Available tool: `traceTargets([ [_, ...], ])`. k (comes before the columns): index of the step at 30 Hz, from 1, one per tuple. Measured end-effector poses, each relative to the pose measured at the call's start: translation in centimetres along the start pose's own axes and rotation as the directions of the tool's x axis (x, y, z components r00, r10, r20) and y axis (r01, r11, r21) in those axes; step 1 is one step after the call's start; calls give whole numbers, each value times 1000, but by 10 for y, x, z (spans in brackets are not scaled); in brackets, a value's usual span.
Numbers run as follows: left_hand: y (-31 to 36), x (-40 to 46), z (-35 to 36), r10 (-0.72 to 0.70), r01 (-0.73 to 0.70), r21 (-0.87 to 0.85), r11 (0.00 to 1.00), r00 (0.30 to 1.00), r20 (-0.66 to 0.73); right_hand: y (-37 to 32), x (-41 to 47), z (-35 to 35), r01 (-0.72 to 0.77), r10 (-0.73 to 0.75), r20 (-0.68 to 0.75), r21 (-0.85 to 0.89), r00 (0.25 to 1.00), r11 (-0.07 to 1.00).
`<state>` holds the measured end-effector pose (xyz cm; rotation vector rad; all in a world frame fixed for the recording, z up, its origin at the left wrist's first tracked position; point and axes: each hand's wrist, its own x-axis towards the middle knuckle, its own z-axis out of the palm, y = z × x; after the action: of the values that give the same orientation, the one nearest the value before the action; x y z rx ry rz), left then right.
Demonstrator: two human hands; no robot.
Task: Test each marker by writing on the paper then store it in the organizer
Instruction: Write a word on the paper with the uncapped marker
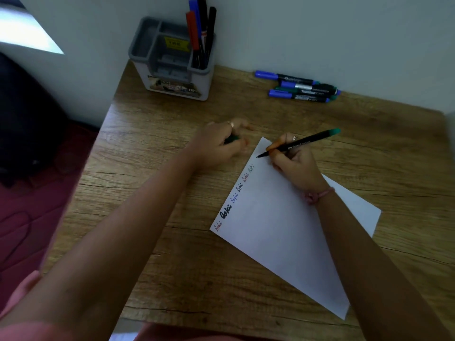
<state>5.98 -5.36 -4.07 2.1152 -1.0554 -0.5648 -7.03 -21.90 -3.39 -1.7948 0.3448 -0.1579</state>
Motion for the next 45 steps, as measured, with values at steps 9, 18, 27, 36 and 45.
traceTargets([
  [9,26,-37,-2,-279,222,-573,789,960,-12,-40,-11,-2,23,-19,-17,258,1000,966],
  [18,55,-73,-4,-253,15,-810,587,953,-166,-80,-35,3,151,-152,-18,272,988,950],
  [27,64,-82,-12,-206,-51,-834,549,959,-194,-93,-45,4,188,-194,39,133,980,973],
  [36,90,-84,-18,-375,-286,-953,101,876,-303,-93,-54,42,357,-366,16,179,931,917],
  [45,89,-84,-32,-373,-291,-955,63,880,-293,-93,-49,102,159,6,-242,660,970,735],
])
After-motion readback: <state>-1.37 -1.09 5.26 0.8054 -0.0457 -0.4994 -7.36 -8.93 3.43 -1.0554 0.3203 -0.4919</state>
